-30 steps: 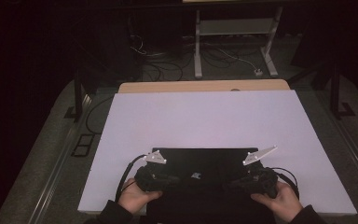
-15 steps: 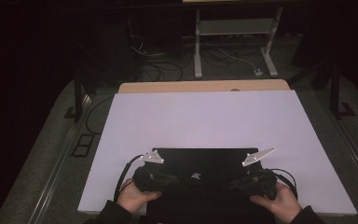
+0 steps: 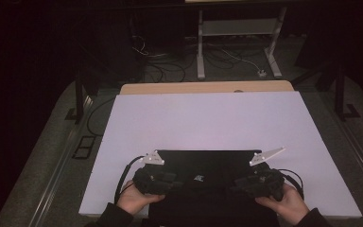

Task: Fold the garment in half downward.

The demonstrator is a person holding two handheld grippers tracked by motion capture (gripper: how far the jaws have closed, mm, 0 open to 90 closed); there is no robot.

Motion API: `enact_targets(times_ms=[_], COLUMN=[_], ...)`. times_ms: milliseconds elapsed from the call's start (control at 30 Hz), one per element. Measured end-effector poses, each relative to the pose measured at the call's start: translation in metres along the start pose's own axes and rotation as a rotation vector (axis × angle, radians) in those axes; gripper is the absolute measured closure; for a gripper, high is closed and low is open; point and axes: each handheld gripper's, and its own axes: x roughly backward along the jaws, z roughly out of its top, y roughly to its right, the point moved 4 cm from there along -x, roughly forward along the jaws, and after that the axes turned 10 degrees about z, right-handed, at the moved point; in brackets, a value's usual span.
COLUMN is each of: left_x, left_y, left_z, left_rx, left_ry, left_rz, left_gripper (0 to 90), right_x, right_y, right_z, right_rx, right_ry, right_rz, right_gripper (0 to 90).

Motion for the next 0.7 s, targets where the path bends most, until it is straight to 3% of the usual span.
enact_targets(times_ms=[267,533,700], left_x=[0.005,0.008,0.013], left_y=[-0.004,-0.005,-0.011], left_z=[0.004,0.01,0.016], left_rx=[-0.002,-0.032,-0.006], left_ry=[0.026,0.012,0.044], left_rz=[0.013,-0.012,-0.051], left_gripper=[38.8,22.4,10.3], right_x=[0.01,0.021,0.035], right_y=[0.001,0.007,0.01], right_z=[0.006,0.012,0.018], right_rx=[0.008,0.007,-0.005], right_ry=[0.044,0.068,0.099], right_rz=[-0.037,-0.073,-0.093], right_gripper=[39.6,24.9,13.5])
